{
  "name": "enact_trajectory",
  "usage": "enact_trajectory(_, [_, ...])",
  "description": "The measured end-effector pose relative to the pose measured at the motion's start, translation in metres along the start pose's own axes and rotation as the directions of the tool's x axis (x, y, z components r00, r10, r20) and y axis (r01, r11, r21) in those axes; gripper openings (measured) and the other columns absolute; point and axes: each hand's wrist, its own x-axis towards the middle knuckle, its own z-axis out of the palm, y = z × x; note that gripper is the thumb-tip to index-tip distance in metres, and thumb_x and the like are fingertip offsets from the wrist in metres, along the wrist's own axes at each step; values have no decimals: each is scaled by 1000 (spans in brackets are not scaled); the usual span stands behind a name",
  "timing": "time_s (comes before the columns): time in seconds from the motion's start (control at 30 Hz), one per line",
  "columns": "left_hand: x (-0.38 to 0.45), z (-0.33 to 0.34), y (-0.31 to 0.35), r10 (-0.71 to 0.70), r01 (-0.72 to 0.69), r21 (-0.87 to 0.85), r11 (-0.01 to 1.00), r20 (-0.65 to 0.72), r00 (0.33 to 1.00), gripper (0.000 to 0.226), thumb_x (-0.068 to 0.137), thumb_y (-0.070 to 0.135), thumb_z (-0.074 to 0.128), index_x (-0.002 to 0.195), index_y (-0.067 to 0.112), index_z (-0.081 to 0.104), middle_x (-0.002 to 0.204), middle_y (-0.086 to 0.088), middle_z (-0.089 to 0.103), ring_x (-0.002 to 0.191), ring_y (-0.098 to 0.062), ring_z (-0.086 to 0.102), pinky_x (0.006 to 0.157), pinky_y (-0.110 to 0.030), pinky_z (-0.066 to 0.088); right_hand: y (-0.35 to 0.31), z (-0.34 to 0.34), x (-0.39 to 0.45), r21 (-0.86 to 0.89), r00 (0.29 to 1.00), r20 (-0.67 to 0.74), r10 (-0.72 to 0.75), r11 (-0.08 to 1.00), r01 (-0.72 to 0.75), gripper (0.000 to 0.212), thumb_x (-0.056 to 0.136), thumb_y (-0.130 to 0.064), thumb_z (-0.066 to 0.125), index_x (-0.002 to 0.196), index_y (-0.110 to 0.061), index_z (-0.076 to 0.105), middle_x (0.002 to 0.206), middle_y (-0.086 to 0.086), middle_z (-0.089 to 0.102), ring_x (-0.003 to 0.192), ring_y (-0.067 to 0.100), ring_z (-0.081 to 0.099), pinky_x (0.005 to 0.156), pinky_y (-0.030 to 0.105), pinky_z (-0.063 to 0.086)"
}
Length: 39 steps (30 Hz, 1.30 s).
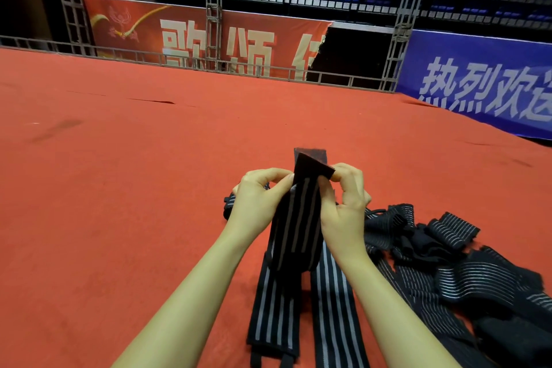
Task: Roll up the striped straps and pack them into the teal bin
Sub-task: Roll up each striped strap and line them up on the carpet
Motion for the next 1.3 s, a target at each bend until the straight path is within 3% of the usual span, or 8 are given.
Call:
enact_trajectory(0.13, [-6, 3, 3, -24, 23, -59, 998, -10, 1000, 17, 90, 35, 63, 81, 29, 75, 64, 20, 65, 60, 3, 55, 65, -37, 40, -1, 4, -2, 25, 995, 33, 91, 995, -92, 16, 94, -31, 47, 90, -46, 51, 82, -17, 58, 86, 29, 56, 84, 58, 43])
enact_trajectory(0.3, [-12, 7, -7, -38, 38, -31, 999, 9, 999, 26, 83, 57, 52, 94, 43, 71, 80, 26, 65, 79, -19, 55, 88, -64, 39, 4, 5, -2, 58, 988, 48, 148, 987, -151, 14, 93, -32, 48, 85, -44, 48, 70, -20, 54, 85, 42, 50, 76, 29, 36])
enact_trajectory(0.4, [-16, 11, -13, -32, 30, 113, 993, 13, 999, 40, 73, 66, 49, 103, 46, 67, 99, 22, 66, 116, -17, 49, 108, -28, 25, 5, 3, -3, 72, 986, 44, 159, 984, -162, 15, 94, -32, 48, 85, -45, 47, 76, -17, 58, 90, 41, 48, 78, 10, 29])
enact_trajectory(0.47, [-15, 13, -14, -53, 52, 124, 991, -2, 999, 36, 72, 66, 51, 98, 47, 67, 98, 18, 67, 114, -17, 52, 106, -34, 31, 5, 2, -3, 90, 984, 45, 170, 981, -174, 15, 94, -32, 48, 85, -44, 48, 74, -13, 59, 91, 41, 48, 77, 8, 28])
enact_trajectory(0.57, [-10, 14, -15, -66, 66, 11, 998, 4, 998, 28, 72, 60, 56, 94, 48, 66, 92, 22, 69, 103, -15, 62, 98, -53, 41, 6, 0, -3, 128, 982, 55, 183, 974, -189, 11, 92, -33, 51, 84, -39, 51, 75, -12, 60, 92, 42, 50, 82, 21, 36])
enact_trajectory(0.8, [-9, 16, -17, -63, 63, -16, 998, 16, 998, 32, 66, 56, 60, 94, 42, 68, 89, 17, 70, 98, -12, 64, 97, -55, 42, 2, -11, 6, 297, 958, 152, 245, 913, -280, 29, 79, -41, 64, 98, -50, 46, 88, -17, 68, 109, 32, 55, 96, 59, 40])
enact_trajectory(0.97, [-10, 17, -22, -71, 69, 37, 997, 42, 997, 25, 68, 56, 60, 90, 48, 67, 89, 18, 70, 103, -22, 61, 96, -54, 42, 0, -7, 17, 271, 941, 153, 302, 903, -334, 39, 72, -54, 68, 107, -49, 51, 91, -13, 73, 118, 32, 51, 100, 57, 39])
enact_trajectory(1.3, [-10, 11, -20, -69, 61, 75, 995, 111, 991, 29, 72, 65, 54, 98, 57, 62, 103, 15, 67, 114, -25, 52, 99, -47, 42, -11, -9, 27, 389, 959, 127, 254, 876, -284, 20, 85, -5, 69, 87, -25, 67, 85, -8, 69, 84, 10, 63, 82, 35, 51])
